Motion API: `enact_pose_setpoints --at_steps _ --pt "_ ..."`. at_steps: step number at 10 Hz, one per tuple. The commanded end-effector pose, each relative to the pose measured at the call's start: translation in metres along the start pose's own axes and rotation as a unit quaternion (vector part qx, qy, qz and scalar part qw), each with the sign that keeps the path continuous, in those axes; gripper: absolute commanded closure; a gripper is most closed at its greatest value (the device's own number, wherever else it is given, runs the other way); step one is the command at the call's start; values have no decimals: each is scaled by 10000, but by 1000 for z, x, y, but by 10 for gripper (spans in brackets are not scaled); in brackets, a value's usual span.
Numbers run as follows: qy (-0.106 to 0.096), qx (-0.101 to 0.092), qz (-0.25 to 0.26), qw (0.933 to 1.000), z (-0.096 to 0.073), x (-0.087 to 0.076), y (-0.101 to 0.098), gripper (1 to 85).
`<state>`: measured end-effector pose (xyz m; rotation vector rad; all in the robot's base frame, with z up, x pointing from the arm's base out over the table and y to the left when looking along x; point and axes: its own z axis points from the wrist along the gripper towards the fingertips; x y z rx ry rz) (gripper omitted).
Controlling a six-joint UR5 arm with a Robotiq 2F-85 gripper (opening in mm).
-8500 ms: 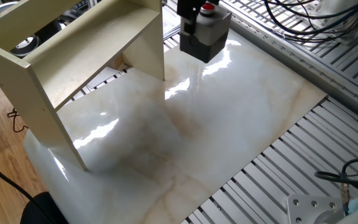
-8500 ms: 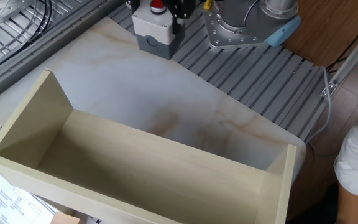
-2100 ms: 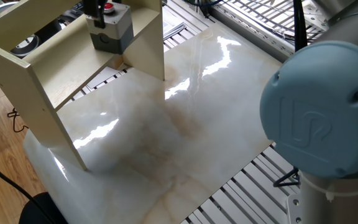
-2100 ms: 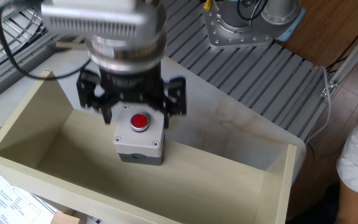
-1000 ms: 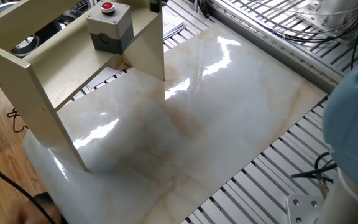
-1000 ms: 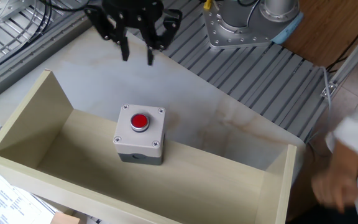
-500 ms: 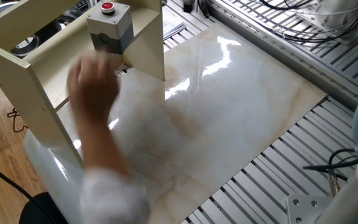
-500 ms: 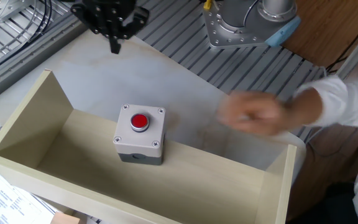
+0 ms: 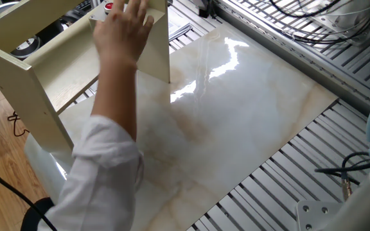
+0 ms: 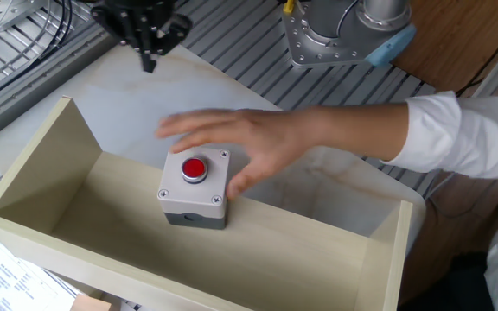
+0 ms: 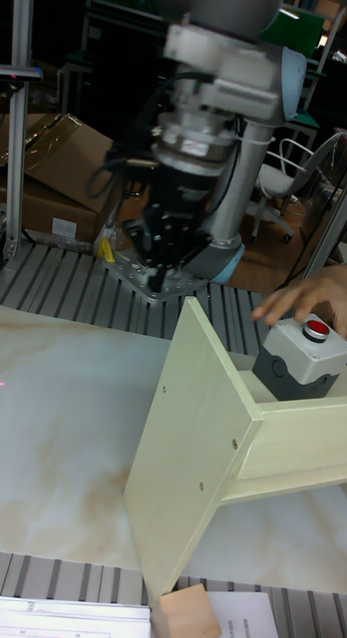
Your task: Put the object on the shelf
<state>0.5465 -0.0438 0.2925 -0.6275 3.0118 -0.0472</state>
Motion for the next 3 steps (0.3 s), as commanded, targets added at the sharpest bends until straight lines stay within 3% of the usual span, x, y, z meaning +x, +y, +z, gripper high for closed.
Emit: enact_pose_setpoints --at_steps 1,3 --pt "-34 -37 123 9999 40 42 -47 843" --pt "121 -187 480 9986 52 67 -42 843"
